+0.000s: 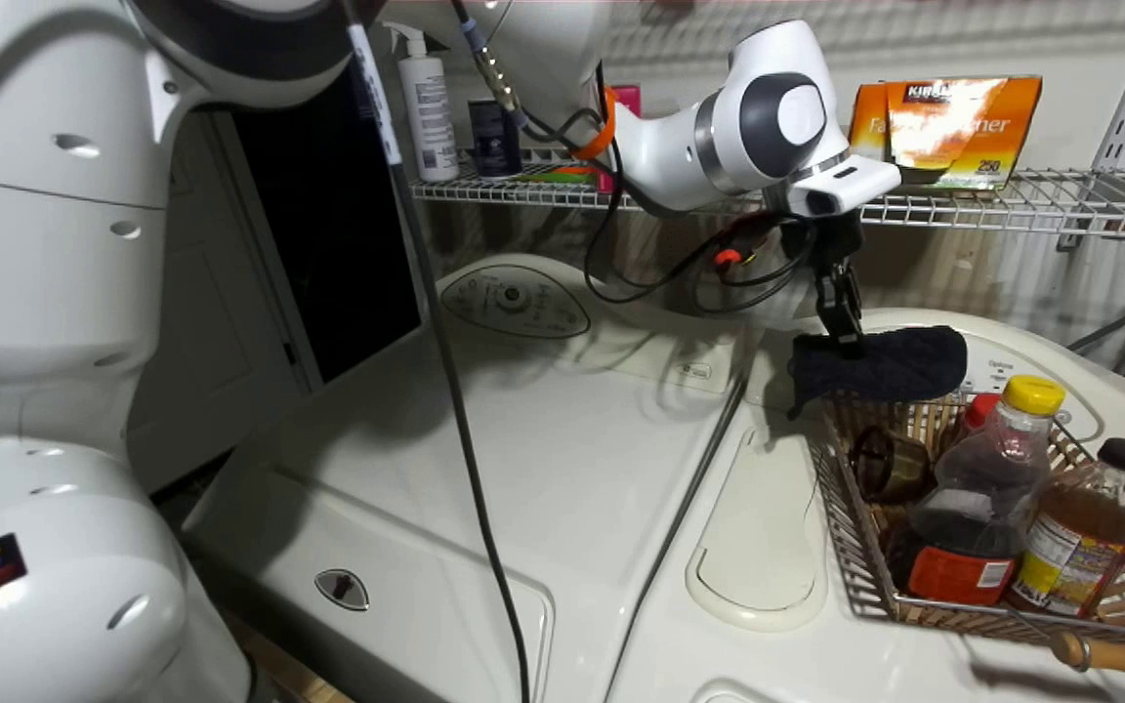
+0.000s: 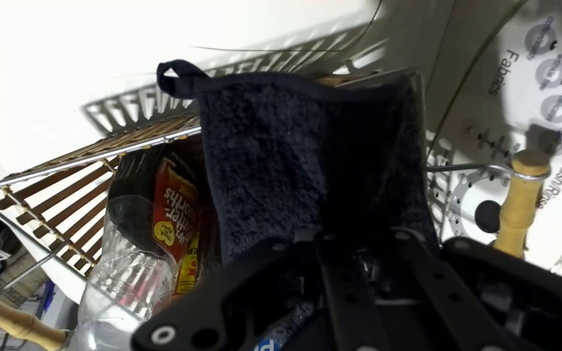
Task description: Put the black object inside the basket
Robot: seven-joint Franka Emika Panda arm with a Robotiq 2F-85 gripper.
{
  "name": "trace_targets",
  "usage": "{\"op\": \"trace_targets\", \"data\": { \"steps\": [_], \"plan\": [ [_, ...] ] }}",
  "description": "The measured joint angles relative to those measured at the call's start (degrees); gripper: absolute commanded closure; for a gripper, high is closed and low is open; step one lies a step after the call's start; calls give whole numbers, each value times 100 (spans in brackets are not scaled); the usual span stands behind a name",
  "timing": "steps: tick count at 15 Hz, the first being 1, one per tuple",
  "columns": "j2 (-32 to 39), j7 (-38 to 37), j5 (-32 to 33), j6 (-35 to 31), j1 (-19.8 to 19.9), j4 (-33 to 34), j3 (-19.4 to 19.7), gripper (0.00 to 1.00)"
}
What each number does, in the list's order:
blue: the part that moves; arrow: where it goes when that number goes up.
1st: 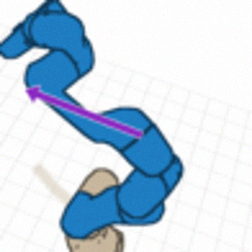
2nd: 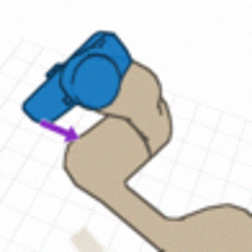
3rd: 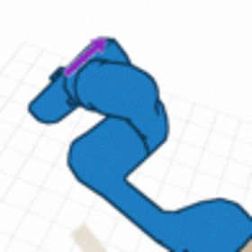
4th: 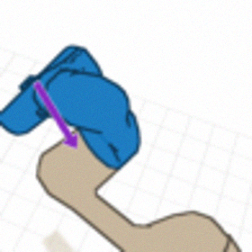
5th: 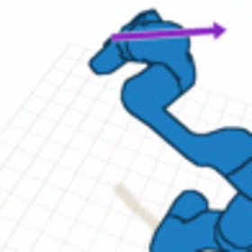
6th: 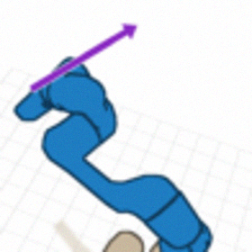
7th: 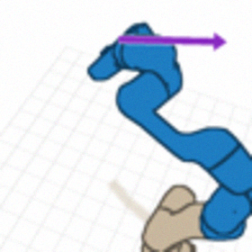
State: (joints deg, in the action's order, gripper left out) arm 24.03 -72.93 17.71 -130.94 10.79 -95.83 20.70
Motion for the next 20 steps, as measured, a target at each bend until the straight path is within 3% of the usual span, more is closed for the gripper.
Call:
{"op": "trace_targets", "data": {
  "steps": [2,3,4,13,20],
  "plan": [
    [172,4,0,0,-6,146,1,96],
    [255,4,0,-13,-6,218,10,60],
    [326,4,0,-16,-6,287,23,60],
    [590,-65,586,88,-223,677,329,1],
    [188,1005,888,1178,-764,301,-34,0]
  ]
}}
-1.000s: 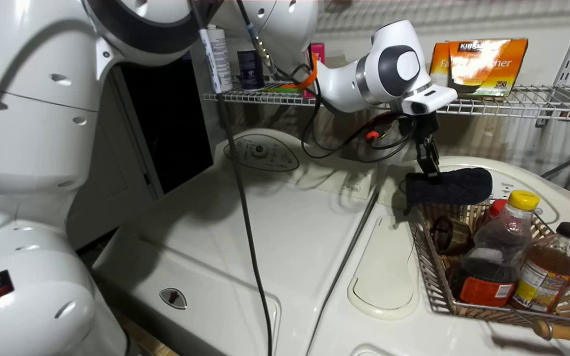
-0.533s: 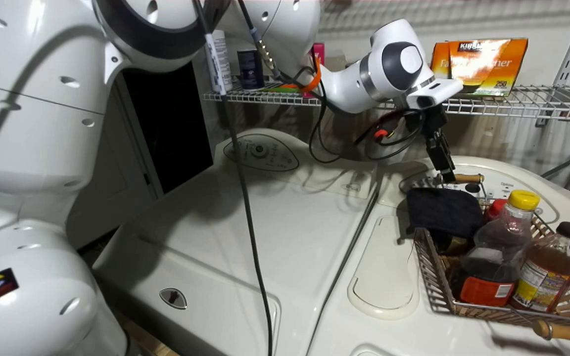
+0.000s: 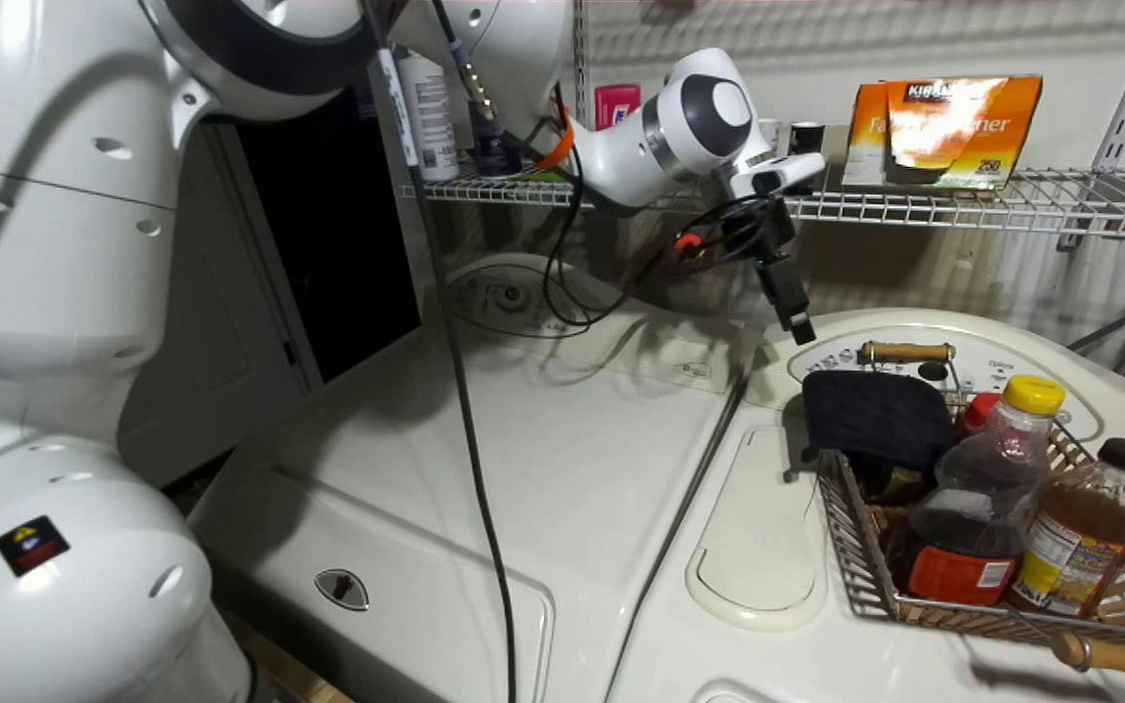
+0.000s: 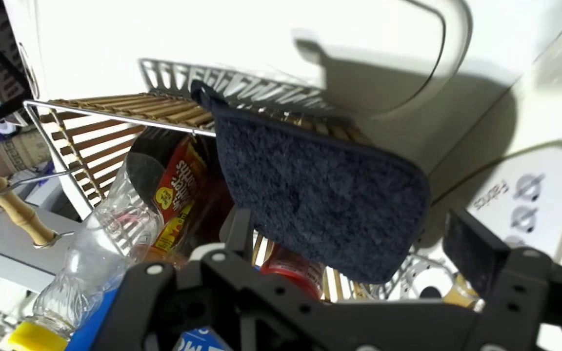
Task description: Put the black object inside the basket
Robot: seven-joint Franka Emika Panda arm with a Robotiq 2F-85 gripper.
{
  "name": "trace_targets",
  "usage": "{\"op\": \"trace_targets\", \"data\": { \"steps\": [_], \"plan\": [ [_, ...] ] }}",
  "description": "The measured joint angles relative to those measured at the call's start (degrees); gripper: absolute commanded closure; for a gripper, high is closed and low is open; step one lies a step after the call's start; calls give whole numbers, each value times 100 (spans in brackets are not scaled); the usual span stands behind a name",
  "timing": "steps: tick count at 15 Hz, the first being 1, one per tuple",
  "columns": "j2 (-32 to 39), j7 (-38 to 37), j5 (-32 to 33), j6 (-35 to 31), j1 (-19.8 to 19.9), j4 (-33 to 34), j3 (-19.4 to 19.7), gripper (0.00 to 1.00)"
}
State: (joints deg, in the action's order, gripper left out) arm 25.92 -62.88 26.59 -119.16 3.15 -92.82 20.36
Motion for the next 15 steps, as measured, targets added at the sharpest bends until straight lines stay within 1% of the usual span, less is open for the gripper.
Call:
{"op": "trace_targets", "data": {
  "steps": [2,4,11,15],
  "plan": [
    [-365,307,99,150,-181,-377,-175,0],
    [-798,670,125,205,-275,-832,-377,0],
    [-2508,2142,102,205,-270,-2631,-1060,0],
    [-3475,3033,4,218,-270,-3550,-1467,0]
  ]
}}
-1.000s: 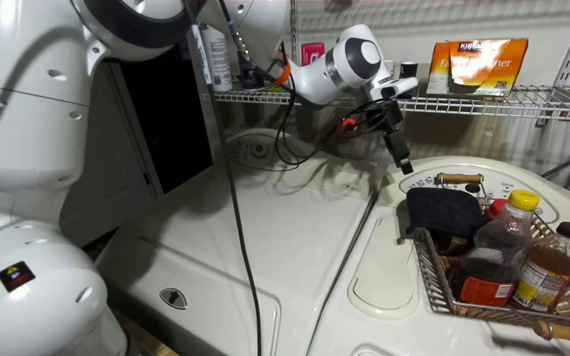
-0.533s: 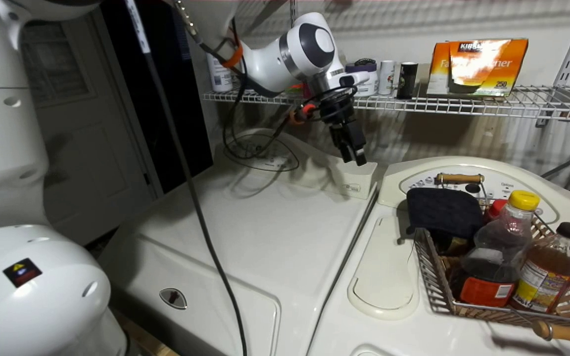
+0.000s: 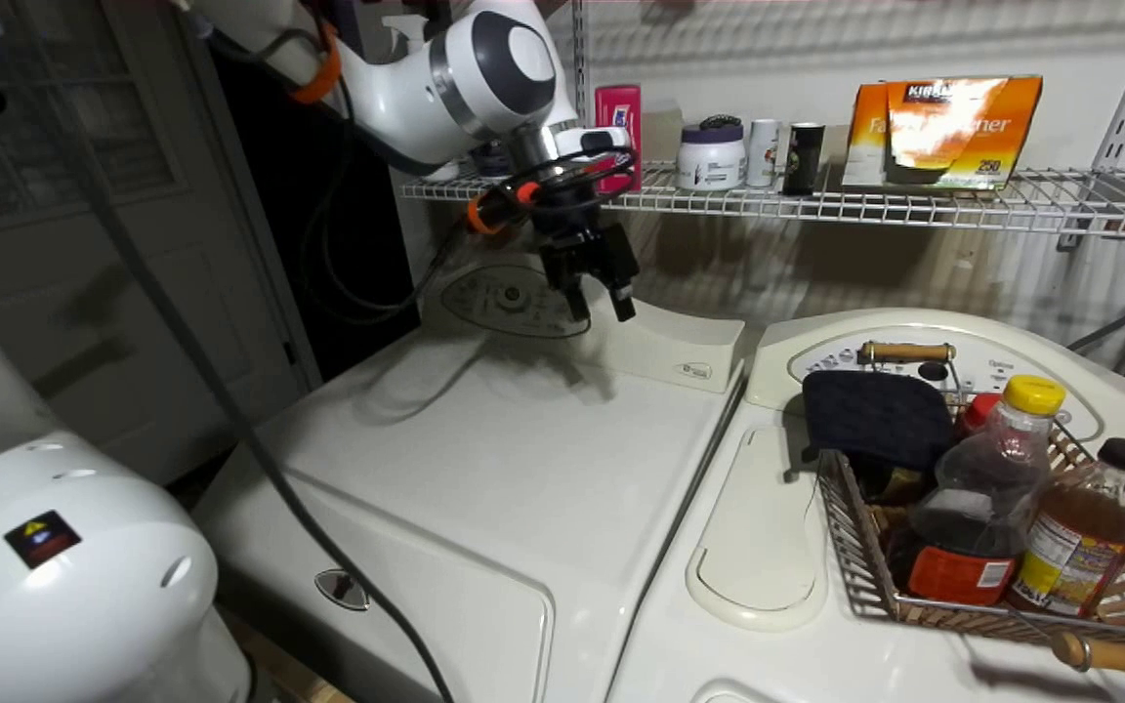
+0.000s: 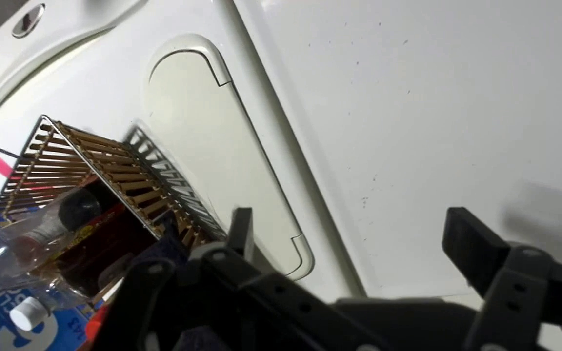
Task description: Put the black object inside the basket
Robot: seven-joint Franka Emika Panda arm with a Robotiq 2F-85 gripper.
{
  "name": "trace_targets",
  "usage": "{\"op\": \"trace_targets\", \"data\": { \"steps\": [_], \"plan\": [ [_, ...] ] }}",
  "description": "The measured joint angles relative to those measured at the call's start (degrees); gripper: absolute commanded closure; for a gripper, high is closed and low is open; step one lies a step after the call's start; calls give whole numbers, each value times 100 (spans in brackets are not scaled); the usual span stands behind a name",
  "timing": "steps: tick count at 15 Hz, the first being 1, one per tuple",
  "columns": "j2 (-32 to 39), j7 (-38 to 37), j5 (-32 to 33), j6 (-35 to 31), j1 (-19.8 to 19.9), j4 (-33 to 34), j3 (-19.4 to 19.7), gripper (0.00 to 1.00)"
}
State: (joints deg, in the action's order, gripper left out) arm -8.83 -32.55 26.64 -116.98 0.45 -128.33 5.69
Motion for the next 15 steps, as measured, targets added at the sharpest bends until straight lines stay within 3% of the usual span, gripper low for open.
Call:
{"op": "trace_targets", "data": {
  "steps": [6,9,15],
  "plan": [
    [-1336,1196,-620,-41,-195,-1380,-671,0],
    [-1876,1408,-896,-178,-443,-2042,-925,0],
    [-2065,1499,-913,-222,-456,-2209,-920,0]
  ]
}}
